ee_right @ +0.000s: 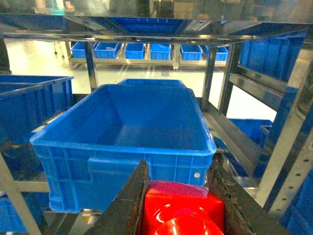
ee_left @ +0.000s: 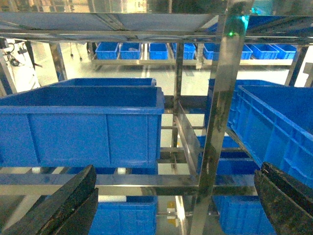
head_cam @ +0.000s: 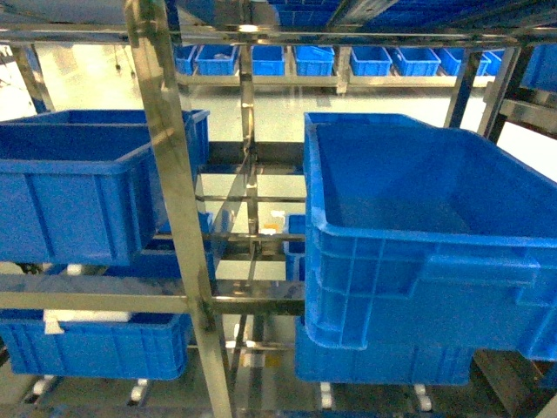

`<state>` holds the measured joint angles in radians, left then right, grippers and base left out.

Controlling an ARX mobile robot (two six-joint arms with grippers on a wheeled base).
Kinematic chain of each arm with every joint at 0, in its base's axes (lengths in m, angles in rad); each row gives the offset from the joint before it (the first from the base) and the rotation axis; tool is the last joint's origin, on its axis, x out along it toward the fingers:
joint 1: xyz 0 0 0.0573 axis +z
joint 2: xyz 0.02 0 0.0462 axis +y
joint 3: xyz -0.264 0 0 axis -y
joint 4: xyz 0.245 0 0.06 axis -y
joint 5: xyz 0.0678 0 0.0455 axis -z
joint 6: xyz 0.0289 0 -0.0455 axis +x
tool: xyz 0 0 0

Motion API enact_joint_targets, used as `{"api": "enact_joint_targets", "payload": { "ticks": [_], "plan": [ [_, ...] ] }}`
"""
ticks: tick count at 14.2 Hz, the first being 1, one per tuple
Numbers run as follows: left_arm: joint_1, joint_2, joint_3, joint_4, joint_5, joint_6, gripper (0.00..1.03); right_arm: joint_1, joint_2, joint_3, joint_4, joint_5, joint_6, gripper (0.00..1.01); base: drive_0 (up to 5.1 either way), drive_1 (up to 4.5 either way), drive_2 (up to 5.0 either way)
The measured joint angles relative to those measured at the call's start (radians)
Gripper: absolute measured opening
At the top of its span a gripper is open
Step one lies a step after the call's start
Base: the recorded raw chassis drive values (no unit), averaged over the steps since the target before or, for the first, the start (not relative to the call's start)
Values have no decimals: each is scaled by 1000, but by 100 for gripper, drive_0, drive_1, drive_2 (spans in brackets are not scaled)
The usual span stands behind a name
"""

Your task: Pick red block from blue box to shelf

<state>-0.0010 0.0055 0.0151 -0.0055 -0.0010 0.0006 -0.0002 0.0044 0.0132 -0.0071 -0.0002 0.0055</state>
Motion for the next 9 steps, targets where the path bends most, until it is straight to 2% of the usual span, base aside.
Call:
{"api": "enact_joint_targets", "payload": {
  "ticks": [7, 9],
  "plan": [
    [0, 0, 0, 2, 0, 0, 98, 0, 0, 0, 2, 0, 0, 29, -4, 426, -435],
    [0, 2, 0, -5, 0, 0, 98, 0, 0, 0, -4, 0, 0, 29, 0, 0, 0]
  ]
}}
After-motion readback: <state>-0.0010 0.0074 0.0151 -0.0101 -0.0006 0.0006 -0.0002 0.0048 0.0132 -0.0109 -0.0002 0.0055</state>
